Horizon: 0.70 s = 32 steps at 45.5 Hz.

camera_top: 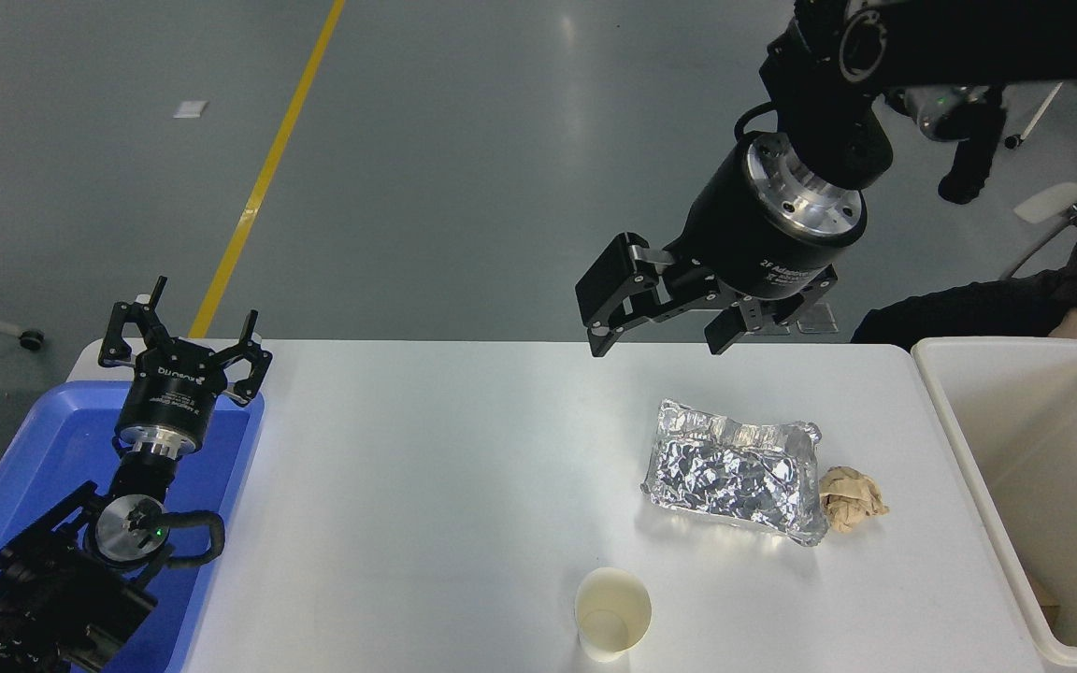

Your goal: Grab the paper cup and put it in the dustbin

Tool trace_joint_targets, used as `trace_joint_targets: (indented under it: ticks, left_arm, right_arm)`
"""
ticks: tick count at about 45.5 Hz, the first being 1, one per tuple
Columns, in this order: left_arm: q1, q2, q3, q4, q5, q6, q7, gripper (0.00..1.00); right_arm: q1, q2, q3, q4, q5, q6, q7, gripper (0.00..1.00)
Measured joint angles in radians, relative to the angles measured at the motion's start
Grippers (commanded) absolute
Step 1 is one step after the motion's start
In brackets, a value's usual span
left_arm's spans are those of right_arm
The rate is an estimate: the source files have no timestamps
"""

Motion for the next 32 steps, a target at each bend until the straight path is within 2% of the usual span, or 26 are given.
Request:
trace_joint_targets:
  ticks: [15,32]
  left_arm:
    - [0.001,0.0,0.0,0.0,0.0,0.0,0.0,1.0]
    - [0.003,0.0,-0.003,0.0,0.0,0.0,0.0,1.0]
  right_arm:
    - [-0.153,0.03,-0.003,0.022,0.019,0.001,0.0,1.0]
    - [-0.492,0.045,0.026,-0.097,-0.085,-0.071,0.002,1.0]
